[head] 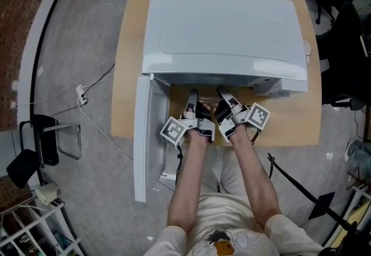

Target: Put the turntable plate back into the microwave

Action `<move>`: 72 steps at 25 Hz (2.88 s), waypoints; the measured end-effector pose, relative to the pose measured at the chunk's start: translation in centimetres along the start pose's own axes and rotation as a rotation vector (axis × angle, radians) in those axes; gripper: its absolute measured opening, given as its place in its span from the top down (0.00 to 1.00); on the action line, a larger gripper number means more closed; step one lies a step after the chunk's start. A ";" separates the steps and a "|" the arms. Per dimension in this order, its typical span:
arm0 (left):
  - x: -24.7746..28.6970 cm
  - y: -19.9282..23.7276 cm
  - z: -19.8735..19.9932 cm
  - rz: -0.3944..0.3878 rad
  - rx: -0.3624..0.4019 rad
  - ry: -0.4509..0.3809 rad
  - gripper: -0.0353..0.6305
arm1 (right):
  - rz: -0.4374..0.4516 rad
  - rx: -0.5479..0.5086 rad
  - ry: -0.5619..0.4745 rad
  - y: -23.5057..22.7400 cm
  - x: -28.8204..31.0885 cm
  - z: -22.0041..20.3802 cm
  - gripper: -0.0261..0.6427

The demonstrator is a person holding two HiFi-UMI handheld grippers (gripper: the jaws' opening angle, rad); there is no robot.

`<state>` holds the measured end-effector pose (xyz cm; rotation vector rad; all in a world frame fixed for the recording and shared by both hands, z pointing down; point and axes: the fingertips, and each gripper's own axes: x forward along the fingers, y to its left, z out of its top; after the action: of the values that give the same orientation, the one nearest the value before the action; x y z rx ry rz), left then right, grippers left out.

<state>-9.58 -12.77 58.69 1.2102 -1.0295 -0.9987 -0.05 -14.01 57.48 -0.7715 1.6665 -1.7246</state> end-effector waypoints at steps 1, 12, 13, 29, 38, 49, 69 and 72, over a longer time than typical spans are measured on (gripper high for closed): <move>0.0 -0.3 -0.1 -0.001 -0.002 -0.003 0.87 | 0.002 0.006 -0.010 0.0 0.1 0.1 0.88; 0.7 0.5 -0.4 0.028 0.023 0.030 0.88 | -0.023 0.001 -0.074 -0.3 2.2 2.6 0.88; 1.0 0.3 -0.4 0.028 0.018 0.030 0.88 | -0.025 0.005 -0.079 -0.4 2.3 2.7 0.88; 3.4 1.2 0.5 0.071 0.036 0.007 0.89 | -0.092 -0.065 0.078 -1.3 1.4 0.4 0.85; 4.6 1.2 0.5 0.087 0.051 0.025 0.90 | -0.104 -0.071 0.071 -1.5 0.7 1.1 0.92; 3.1 1.1 0.2 0.084 0.037 0.057 0.95 | -0.166 -0.049 0.039 -2.8 1.1 2.0 0.94; 3.7 0.6 -0.8 0.108 0.090 0.115 0.95 | -0.198 -0.054 -0.003 -1.9 0.4 2.4 0.95; 2.9 0.1 -1.4 0.125 0.122 0.134 0.95 | -0.200 -0.075 0.014 -1.2 -0.2 1.9 0.95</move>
<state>-7.49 -15.18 58.95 1.2779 -1.0586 -0.7565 1.54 -15.03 58.73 -0.9922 1.7202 -1.8129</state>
